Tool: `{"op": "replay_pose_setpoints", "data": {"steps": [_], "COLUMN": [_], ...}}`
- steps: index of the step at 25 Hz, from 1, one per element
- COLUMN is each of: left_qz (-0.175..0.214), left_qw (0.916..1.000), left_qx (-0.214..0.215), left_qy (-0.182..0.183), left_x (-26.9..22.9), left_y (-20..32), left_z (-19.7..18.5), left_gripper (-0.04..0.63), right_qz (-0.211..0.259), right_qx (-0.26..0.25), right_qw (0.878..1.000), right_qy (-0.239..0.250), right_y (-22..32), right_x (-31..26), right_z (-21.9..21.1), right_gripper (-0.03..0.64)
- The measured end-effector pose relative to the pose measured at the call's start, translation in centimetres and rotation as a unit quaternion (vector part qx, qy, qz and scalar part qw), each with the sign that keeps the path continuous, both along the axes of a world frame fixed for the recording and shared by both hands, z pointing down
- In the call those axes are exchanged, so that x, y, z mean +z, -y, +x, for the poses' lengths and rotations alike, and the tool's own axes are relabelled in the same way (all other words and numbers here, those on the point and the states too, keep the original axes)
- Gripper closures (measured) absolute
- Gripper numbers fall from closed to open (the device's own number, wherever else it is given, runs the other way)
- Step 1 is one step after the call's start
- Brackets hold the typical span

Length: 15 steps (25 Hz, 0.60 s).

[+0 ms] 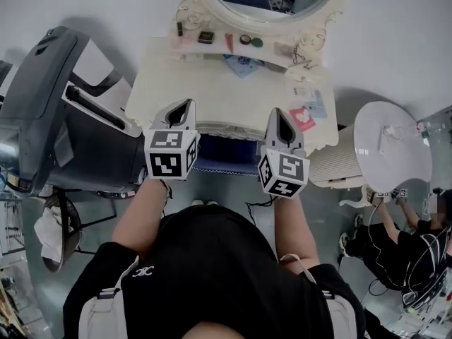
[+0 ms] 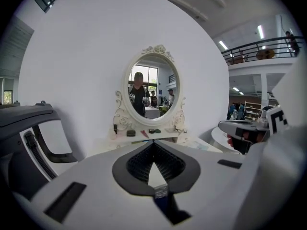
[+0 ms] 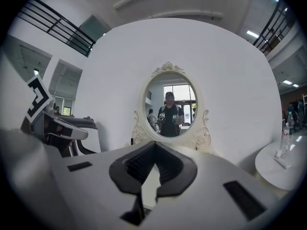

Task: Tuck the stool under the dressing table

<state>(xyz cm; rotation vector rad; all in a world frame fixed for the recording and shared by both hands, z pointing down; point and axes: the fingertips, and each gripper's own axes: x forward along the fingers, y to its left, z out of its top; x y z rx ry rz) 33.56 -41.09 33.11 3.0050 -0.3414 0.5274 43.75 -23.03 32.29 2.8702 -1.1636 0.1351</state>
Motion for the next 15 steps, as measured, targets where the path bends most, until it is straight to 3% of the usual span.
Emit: {"op": "replay_pose_setpoints", "data": {"steps": [15], "left_qz": [-0.009], "left_qw": [0.9999], "left_qx": [0.010], "left_qy": [0.010], "left_x": [0.8], "left_y": [0.2], "left_z": [-0.3], "left_gripper": [0.591], "right_qz": [-0.004], "right_qx": [-0.004], "right_qw": [1.000], "right_qy": [-0.001], "right_y": [1.4], "right_x": [-0.7], "right_z": [-2.1], "right_gripper": [0.609]}}
